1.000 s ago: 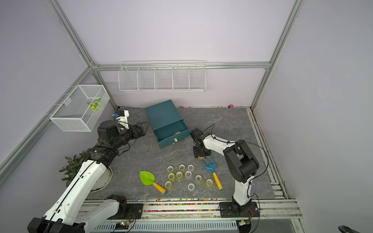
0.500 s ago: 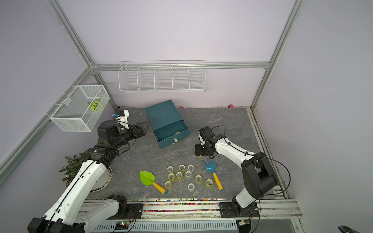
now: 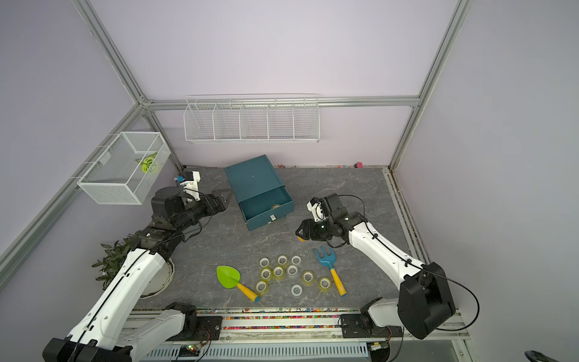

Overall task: Place the transparent tape into the drawer according to color
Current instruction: Place the tape in the drawer.

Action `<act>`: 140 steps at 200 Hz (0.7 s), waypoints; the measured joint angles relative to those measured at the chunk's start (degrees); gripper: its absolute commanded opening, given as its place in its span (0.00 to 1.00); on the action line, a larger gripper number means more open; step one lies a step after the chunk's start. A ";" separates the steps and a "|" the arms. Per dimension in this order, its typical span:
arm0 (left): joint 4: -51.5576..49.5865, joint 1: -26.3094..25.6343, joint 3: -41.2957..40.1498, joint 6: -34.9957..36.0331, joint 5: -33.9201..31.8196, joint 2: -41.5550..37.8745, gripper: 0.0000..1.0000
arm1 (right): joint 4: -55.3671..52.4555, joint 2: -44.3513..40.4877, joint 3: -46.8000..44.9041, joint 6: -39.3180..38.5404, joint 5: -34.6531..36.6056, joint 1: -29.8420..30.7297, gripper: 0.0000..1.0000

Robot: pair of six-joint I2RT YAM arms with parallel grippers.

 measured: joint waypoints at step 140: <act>-0.02 0.00 0.00 0.02 0.02 0.57 1.00 | 6.21 0.31 18.53 4.04 -11.34 -0.09 0.52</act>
